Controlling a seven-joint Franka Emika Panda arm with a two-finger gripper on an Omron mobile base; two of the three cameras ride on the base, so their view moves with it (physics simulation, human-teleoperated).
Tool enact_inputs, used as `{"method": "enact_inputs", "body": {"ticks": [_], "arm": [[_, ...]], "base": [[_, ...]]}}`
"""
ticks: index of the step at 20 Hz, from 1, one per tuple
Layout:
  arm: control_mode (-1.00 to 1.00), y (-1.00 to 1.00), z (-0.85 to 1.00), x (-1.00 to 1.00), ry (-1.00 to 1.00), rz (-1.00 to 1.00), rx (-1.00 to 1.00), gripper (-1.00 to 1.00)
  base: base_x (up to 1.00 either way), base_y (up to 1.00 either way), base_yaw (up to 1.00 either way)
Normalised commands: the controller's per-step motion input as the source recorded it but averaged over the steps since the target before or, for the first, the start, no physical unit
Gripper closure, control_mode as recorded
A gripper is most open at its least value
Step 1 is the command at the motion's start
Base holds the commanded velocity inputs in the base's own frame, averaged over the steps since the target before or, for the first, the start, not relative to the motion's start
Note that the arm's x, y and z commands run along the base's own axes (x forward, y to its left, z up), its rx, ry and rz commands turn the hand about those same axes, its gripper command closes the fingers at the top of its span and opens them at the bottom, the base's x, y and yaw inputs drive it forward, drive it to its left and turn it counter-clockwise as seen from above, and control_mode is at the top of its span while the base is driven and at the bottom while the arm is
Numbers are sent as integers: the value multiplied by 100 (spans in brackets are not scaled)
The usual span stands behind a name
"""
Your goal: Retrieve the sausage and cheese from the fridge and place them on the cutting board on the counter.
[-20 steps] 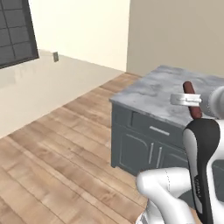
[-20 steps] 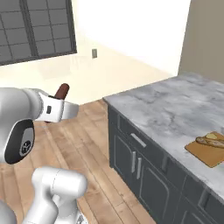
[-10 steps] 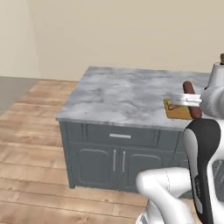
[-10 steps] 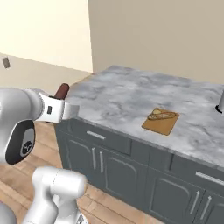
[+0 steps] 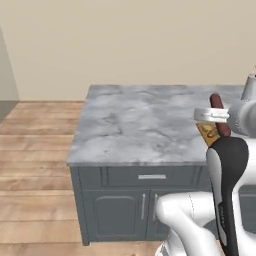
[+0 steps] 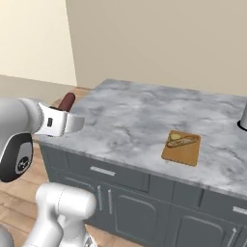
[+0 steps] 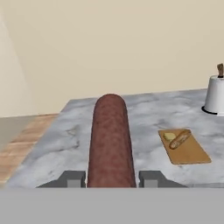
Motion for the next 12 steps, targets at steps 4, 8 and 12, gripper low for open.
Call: {"method": "enact_inputs", "body": {"ticks": [4,8,12], "arm": [[100,0,0,0,0,0,0,100],[100,0,0,0,0,0,0,100],[100,0,0,0,0,0,0,100]], "base": [[80,-8,-15],[78,-19,-23],[65,-20,-31]]}}
